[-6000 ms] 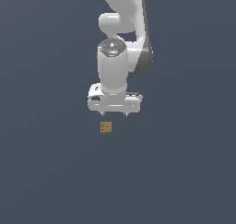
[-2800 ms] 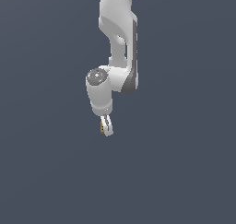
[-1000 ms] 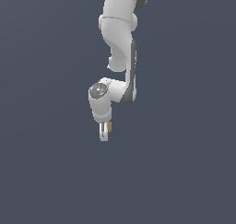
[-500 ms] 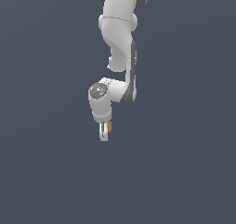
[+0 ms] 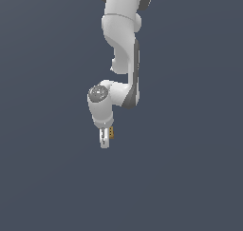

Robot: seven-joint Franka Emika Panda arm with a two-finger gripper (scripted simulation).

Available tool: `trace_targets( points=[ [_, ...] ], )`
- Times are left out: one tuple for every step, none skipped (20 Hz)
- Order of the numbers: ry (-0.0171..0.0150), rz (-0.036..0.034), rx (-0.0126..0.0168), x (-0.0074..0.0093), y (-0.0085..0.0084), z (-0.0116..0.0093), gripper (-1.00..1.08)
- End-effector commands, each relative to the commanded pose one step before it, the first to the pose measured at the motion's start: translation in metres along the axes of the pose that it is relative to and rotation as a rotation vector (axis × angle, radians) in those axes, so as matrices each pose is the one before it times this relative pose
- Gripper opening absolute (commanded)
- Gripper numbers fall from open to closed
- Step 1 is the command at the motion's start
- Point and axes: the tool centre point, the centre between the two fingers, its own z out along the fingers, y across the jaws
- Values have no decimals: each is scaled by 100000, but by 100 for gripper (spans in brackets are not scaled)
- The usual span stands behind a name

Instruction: Pick up the object and move it to a goal position.

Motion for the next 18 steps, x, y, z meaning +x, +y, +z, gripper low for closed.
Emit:
trace_targets(
  points=[
    [99,16,104,464,-932,-916,-100],
    [0,0,0,208,-418,-396,-100],
    [43,-4,-22,215,-443,-410,-100],
    [0,0,0,229,-464,-437,-100],
    [42,-6,-24,233,-487,-445,-100],
    [0,0,0,247,-504,-470,-100],
    [0,0,0,254,-521,-483,-100],
    [39,-10,-28,252,-540,-483,-100],
    [0,0,0,264,-547,-501,-100],
    [0,0,0,257,-535,-487,-100],
    [0,0,0,249,-520,-471,-100],
    [0,0,0,241,-506,-455,-100],
    [0,0,0,233,-492,-440,-100],
    [0,0,0,225,-479,-425,-100],
    [-7,-28,-39,199,-475,-383,-100],
    [0,0,0,211,-454,-397,-100],
    [0,0,0,204,-442,-383,-100],
    [-48,-8,0,196,-431,-361,-100]
  ],
)
